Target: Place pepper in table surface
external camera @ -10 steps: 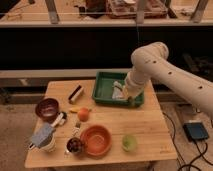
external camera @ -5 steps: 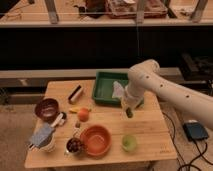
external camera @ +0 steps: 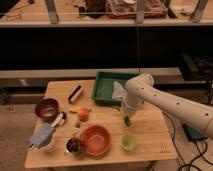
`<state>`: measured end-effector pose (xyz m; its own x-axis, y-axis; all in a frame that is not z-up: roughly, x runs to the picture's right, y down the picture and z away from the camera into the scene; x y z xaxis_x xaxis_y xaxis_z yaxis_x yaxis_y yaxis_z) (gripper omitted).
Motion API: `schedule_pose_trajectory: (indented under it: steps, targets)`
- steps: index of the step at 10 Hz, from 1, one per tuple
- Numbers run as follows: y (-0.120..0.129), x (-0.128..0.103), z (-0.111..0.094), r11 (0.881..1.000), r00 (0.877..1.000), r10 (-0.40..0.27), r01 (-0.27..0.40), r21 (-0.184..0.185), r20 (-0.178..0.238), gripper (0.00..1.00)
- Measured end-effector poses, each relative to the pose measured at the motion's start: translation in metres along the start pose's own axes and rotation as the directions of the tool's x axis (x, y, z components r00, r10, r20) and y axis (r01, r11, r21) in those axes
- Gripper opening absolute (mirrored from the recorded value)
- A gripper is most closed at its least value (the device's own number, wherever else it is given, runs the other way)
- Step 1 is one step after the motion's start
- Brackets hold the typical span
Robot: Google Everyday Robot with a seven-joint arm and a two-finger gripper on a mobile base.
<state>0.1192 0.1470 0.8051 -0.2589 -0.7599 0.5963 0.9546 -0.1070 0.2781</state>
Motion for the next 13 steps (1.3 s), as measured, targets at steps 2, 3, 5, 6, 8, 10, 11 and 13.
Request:
schedule_pose_trajectory:
  steps: [2, 3, 5, 6, 8, 10, 11, 13]
  targets:
    - [-0.001, -0.002, 0.001, 1.000, 1.000, 0.006, -0.006, 0.006, 0.010, 0.19]
    - [-0.001, -0.003, 0.002, 1.000, 1.000, 0.008, -0.009, 0.007, 0.014, 0.19]
    - [-0.001, -0.005, 0.004, 1.000, 1.000, 0.012, -0.012, 0.010, 0.021, 0.19]
    - [-0.001, -0.005, 0.005, 1.000, 1.000, 0.013, -0.014, 0.012, 0.023, 0.19]
    - [-0.001, -0.006, 0.006, 1.000, 1.000, 0.015, -0.016, 0.016, 0.025, 0.19]
    - [-0.001, -0.006, 0.008, 1.000, 0.999, 0.016, -0.017, 0.018, 0.028, 0.19]
    - [-0.001, -0.007, 0.009, 1.000, 0.999, 0.019, -0.019, 0.011, 0.030, 0.19]
    - [-0.001, -0.008, 0.014, 1.000, 0.999, 0.020, -0.019, -0.009, 0.037, 0.19]
